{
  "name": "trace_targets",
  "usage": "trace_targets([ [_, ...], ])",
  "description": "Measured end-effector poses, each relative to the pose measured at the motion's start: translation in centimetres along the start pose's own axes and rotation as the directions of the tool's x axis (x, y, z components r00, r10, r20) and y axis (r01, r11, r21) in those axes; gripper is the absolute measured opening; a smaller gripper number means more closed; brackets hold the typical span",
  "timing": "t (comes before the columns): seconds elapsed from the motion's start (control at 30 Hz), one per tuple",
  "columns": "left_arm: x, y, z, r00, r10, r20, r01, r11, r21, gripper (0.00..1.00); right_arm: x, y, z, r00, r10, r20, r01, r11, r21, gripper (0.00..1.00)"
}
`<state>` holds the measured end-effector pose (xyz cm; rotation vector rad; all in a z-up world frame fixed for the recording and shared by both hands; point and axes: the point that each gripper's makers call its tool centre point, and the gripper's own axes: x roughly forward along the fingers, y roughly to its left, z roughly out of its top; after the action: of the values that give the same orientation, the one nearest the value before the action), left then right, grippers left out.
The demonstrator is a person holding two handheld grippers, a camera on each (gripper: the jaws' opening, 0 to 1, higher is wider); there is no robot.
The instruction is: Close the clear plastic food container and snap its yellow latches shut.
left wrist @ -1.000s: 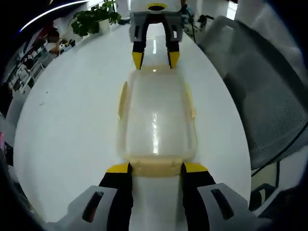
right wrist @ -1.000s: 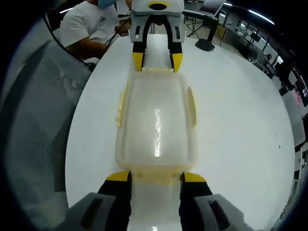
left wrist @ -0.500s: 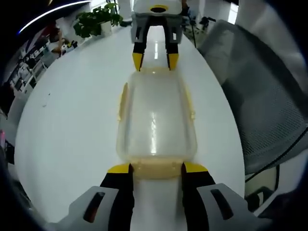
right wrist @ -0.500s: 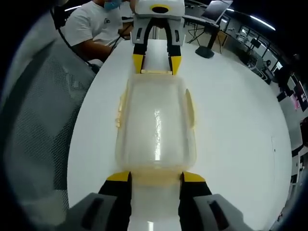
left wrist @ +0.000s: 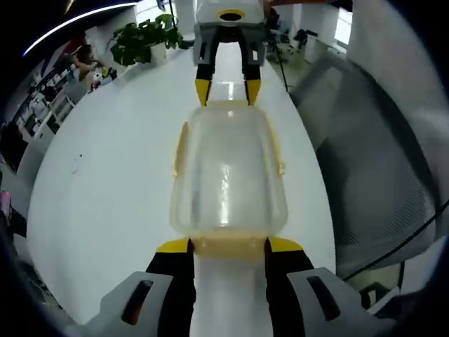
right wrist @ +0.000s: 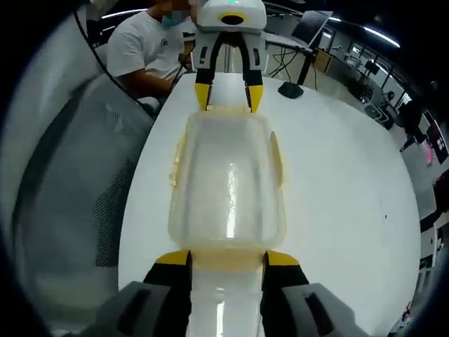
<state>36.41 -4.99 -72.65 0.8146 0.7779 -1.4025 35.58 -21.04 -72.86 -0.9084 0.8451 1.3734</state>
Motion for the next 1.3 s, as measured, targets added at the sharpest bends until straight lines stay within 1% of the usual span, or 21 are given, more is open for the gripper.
trace_targets([
  [0.17,0.1,0.0,2.5,1.000,-0.008,-0.003,0.008,1.000,0.001,0.36,-2.3,0.2,-1.3,1.000,0.010,0.015,-0.011,1.000,0.015,0.36],
  [0.23,0.4,0.2,3.5,1.000,-0.001,-0.019,0.001,1.000,0.023,0.36,-3.0,0.2,-2.1,1.000,0.008,0.030,-0.009,0.999,0.034,0.36],
  [0.3,0.7,0.2,4.6,1.000,-0.006,-0.012,0.006,1.000,0.012,0.36,-3.5,0.3,-3.3,1.000,0.004,0.016,-0.004,1.000,0.030,0.36],
  [0.43,1.6,0.3,6.3,0.999,-0.008,-0.035,0.009,0.999,0.032,0.36,-4.5,0.5,-4.5,1.000,-0.006,0.018,0.005,0.999,0.040,0.36],
  [0.5,1.8,0.3,6.9,0.999,-0.011,-0.044,0.012,0.999,0.032,0.36,-5.0,0.6,-5.0,1.000,-0.012,0.016,0.012,0.999,0.040,0.36],
  [0.6,2.2,0.0,7.9,0.999,-0.022,-0.038,0.023,0.999,0.024,0.36,-5.6,0.8,-6.0,1.000,-0.011,0.012,0.010,0.999,0.037,0.36],
  [0.77,3.1,-0.2,9.3,0.998,-0.014,-0.054,0.016,0.999,0.035,0.36,-6.3,0.9,-7.4,1.000,-0.008,0.010,0.008,0.999,0.041,0.36],
  [0.93,3.9,-0.4,10.6,0.998,-0.012,-0.069,0.014,0.999,0.030,0.36,-7.0,1.1,-8.9,1.000,-0.011,0.011,0.011,0.999,0.035,0.36],
  [1.1,4.8,-0.4,12.1,0.998,-0.018,-0.066,0.020,0.999,0.031,0.36,-7.4,1.2,-10.7,1.000,-0.009,0.006,0.009,0.999,0.041,0.36],
  [1.17,5.2,-0.4,12.8,0.998,-0.027,-0.054,0.028,0.999,0.027,0.36,-7.6,1.4,-11.5,1.000,-0.013,0.001,0.012,0.999,0.044,0.36],
  [1.3,6.5,-0.6,13.8,0.997,-0.038,-0.062,0.041,0.998,0.039,0.36,-8.1,1.7,-12.8,1.000,-0.008,0.005,0.008,0.998,0.065,0.36],
])
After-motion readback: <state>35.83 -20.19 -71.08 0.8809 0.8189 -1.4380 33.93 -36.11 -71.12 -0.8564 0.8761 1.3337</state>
